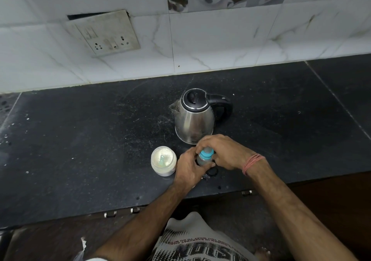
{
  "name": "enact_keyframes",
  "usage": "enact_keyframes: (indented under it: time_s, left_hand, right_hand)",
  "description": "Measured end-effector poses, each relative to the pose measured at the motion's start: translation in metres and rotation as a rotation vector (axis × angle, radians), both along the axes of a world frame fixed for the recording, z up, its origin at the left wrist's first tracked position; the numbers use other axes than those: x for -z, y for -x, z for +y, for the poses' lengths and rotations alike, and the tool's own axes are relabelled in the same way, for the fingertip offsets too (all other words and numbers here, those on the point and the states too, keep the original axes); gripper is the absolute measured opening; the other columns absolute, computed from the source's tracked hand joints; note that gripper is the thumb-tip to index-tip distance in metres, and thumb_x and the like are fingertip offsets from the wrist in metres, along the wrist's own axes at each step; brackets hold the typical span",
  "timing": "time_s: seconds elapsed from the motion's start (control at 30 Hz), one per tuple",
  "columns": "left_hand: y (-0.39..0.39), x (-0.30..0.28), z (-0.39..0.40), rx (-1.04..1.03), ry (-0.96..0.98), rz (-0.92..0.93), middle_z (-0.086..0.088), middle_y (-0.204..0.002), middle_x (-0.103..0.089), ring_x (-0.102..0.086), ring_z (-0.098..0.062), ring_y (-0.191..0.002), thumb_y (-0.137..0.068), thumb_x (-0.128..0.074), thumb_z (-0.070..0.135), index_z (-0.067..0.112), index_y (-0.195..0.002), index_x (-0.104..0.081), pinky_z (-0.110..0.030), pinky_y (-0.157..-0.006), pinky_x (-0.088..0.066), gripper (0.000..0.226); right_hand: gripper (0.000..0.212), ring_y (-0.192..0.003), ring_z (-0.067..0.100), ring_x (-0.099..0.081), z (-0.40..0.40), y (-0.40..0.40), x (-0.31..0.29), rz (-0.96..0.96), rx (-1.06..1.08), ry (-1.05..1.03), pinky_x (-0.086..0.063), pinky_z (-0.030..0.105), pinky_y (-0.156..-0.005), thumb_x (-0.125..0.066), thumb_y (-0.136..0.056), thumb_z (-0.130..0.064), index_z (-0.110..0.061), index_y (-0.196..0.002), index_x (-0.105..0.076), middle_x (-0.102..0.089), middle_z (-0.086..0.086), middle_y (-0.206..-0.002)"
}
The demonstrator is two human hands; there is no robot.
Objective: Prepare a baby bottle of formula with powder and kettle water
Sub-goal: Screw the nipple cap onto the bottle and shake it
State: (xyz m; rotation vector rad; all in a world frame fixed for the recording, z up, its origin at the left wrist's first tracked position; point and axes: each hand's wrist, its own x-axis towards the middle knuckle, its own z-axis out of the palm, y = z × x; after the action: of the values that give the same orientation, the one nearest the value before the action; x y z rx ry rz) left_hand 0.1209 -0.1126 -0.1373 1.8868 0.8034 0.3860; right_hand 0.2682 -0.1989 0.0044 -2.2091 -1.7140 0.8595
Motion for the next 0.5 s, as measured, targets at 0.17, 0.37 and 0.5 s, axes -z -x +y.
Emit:
enact_keyframes:
  time_s: [0.17, 0.37, 0.5]
  left_hand:
    - [0.0011, -0.0056, -0.0011, 0.022, 0.031, -0.036, 0.014, -0.129, -0.082, -0.077, -0.003, -0.119, -0.077, -0.095, 0.056, 0.031, -0.141, -0.076, -0.042, -0.104, -0.066, 0.071]
    - [0.0006, -0.0043, -0.0006, -0.003, 0.011, -0.016, 0.013, -0.125, -0.083, -0.079, -0.002, -0.114, -0.074, -0.097, 0.058, 0.029, -0.136, -0.077, -0.039, -0.099, -0.067, 0.071]
    - [-0.0016, 0.0013, -0.0008, -0.017, -0.005, 0.006, 0.011, -0.124, -0.083, -0.080, -0.005, -0.114, -0.073, -0.103, 0.051, 0.026, -0.132, -0.078, -0.041, -0.099, -0.068, 0.068]
  right_hand:
    - [0.058, -0.115, 0.020, -0.063, 0.0048, 0.0021, 0.0030, -0.190, 0.144, 0.071, -0.056, 0.041, -0.099, -0.092, -0.077, -0.051, -0.028, -0.125, -0.067, -0.065, -0.005, -0.124]
    - [0.046, -0.118, 0.018, -0.065, 0.0064, 0.0062, 0.0026, -0.121, 0.034, 0.036, -0.056, 0.041, -0.103, -0.092, -0.083, -0.022, -0.029, -0.125, -0.075, -0.070, -0.008, -0.125]
    - [0.054, -0.125, 0.015, -0.065, 0.0039, 0.0051, 0.0054, -0.147, -0.012, 0.025, -0.057, 0.043, -0.106, -0.094, -0.079, -0.010, -0.034, -0.124, -0.075, -0.071, -0.011, -0.130]
